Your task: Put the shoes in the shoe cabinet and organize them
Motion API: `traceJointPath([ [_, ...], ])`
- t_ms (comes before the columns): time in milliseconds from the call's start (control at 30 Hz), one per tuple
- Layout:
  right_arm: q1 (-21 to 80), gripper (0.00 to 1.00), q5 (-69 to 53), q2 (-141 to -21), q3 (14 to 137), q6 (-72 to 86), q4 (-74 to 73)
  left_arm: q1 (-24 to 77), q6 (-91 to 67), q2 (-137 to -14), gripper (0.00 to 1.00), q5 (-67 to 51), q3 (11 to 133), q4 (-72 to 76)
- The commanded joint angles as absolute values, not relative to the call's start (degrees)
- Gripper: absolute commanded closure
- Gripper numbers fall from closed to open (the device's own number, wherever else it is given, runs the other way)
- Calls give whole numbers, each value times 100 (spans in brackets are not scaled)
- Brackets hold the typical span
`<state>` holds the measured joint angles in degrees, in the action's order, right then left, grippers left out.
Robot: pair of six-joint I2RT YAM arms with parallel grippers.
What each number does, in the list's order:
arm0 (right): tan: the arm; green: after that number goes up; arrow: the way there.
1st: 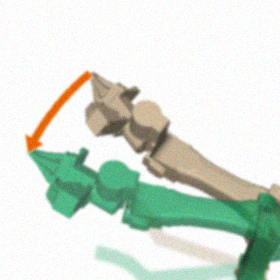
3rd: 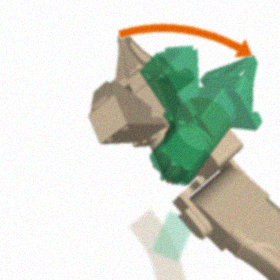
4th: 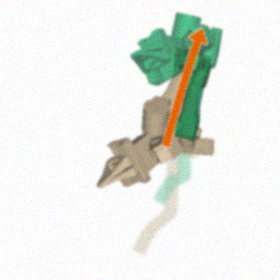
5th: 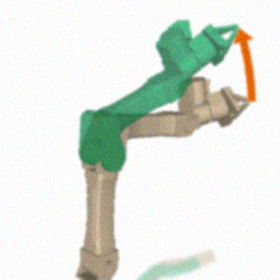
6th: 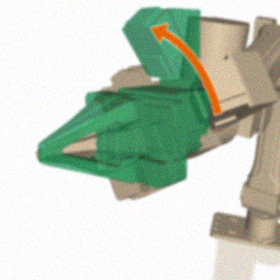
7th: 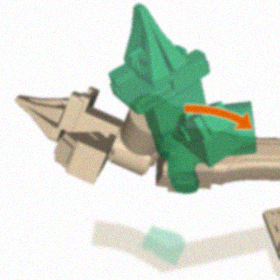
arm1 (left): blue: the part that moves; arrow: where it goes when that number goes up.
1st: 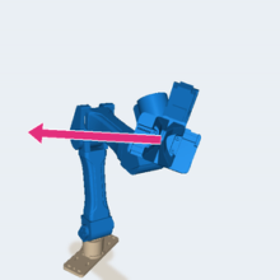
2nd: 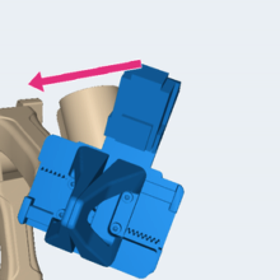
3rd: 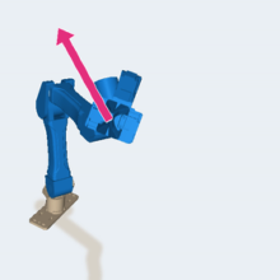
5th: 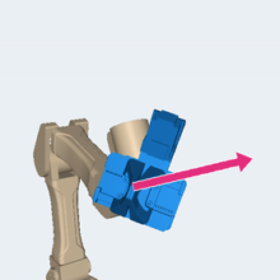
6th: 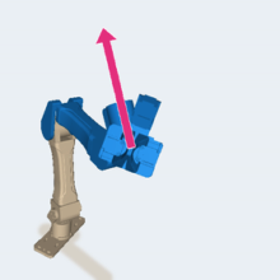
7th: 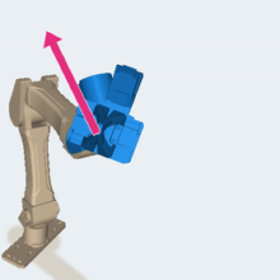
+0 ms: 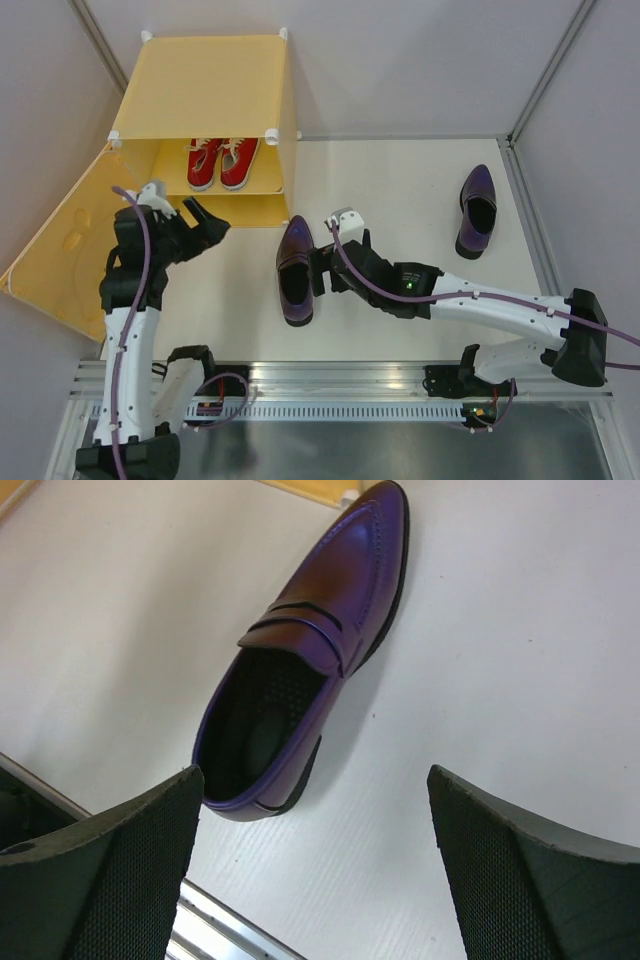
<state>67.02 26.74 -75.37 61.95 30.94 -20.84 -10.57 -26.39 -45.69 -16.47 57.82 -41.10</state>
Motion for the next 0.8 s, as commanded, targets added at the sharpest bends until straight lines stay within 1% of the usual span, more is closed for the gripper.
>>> traceJointPath([
  [0, 6715, 4, 3198, -7207, 5977, 3225, -2074, 66, -3373, -4544, 6, -1531, 5389, -4280],
  [33, 6706, 4, 3225, -7155, 5916, 3252, -2074, 775, -3506, -4596, 6, -1355, 5309, -4272],
  [67, 6697, 4, 3260, -7137, 5889, 3278, -2083, 1095, -3768, -4640, 6, -918, 5143, -4271],
  [100, 6689, 3, 3322, -7111, 5863, 3339, -2127, 1655, -3901, -4684, 6, -697, 5063, -4245],
  [133, 6680, 3, 3366, -7049, 5819, 3357, -2144, 1913, -4172, -4772, 6, -346, 4975, -4210],
  [300, 6653, 2, 3629, -6751, 5599, 3498, -2206, 3389, -4965, -5141, 9, 368, 4396, -3798],
  [400, 6583, 2, 3691, -6601, 5449, 3533, -2223, 3874, -5317, -5633, 12, 755, 4237, -3534],
  [433, 6548, 2, 3683, -6566, 5423, 3551, -2250, 3937, -5413, -5930, 14, 886, 4228, -3411],
  [533, 6522, 2, 3683, -6495, 5370, 3577, -2346, 4104, -5580, -6292, 17, 1159, 4236, -3200],
  [733, 6486, 2, 3753, -6276, 5133, 3691, -2391, 4324, -5774, -6925, 30, 1441, 4219, -2997],
  [767, 6460, 2, 3770, -6249, 5107, 3726, -2391, 4394, -5792, -7021, 35, 1450, 4184, -2980],
])
